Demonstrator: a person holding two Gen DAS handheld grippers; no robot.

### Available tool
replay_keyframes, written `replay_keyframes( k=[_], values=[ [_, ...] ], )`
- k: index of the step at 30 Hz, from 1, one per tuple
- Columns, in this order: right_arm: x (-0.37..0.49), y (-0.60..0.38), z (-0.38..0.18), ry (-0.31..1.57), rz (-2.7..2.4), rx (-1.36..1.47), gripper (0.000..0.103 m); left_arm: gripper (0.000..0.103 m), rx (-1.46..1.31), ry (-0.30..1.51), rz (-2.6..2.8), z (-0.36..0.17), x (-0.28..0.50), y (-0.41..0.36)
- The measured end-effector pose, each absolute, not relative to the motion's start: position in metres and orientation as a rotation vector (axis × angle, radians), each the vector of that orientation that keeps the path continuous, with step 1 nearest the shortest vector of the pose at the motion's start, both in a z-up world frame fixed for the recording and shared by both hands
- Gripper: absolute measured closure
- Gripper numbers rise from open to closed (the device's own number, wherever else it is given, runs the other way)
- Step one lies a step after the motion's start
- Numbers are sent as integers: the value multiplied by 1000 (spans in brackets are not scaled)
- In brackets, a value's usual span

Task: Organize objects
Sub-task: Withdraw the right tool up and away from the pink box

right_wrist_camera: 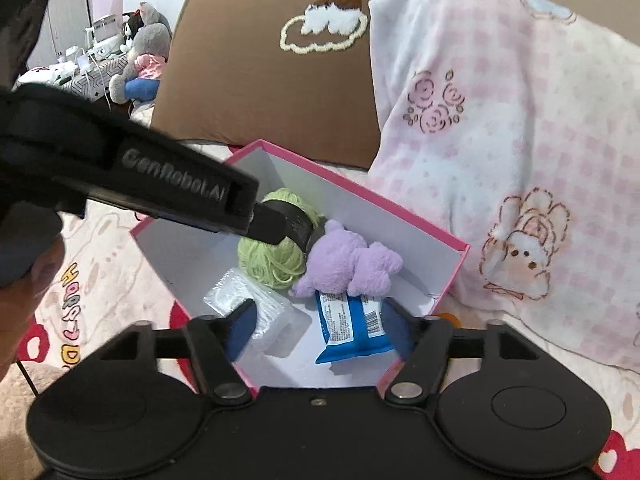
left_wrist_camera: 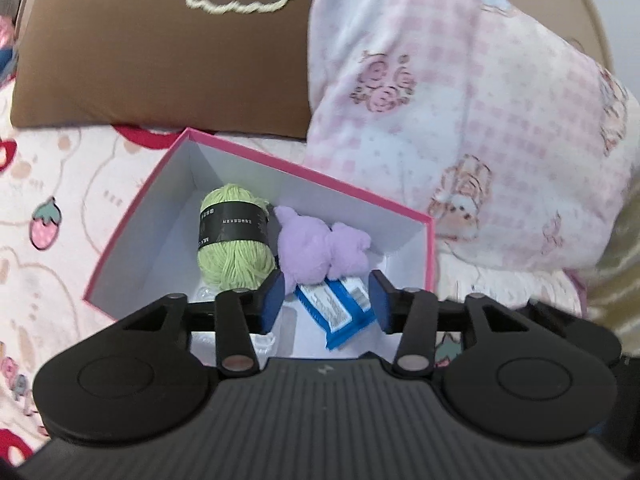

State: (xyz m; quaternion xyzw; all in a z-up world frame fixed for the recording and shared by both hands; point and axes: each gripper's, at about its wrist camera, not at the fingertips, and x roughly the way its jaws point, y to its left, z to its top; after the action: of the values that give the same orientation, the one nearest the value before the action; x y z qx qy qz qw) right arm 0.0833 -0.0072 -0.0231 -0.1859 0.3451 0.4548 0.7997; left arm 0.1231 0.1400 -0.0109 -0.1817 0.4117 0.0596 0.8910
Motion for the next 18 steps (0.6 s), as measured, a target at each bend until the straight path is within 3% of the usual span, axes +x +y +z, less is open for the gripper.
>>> replay_keyframes(
  k=[5,18],
  values=[
    [73,-24,-5,742,974,-340,15,37,-313,865,164,5,103,127],
    [43,-79,25,742,969,-338,6,21,-231,876,98,37,57,106]
  ],
)
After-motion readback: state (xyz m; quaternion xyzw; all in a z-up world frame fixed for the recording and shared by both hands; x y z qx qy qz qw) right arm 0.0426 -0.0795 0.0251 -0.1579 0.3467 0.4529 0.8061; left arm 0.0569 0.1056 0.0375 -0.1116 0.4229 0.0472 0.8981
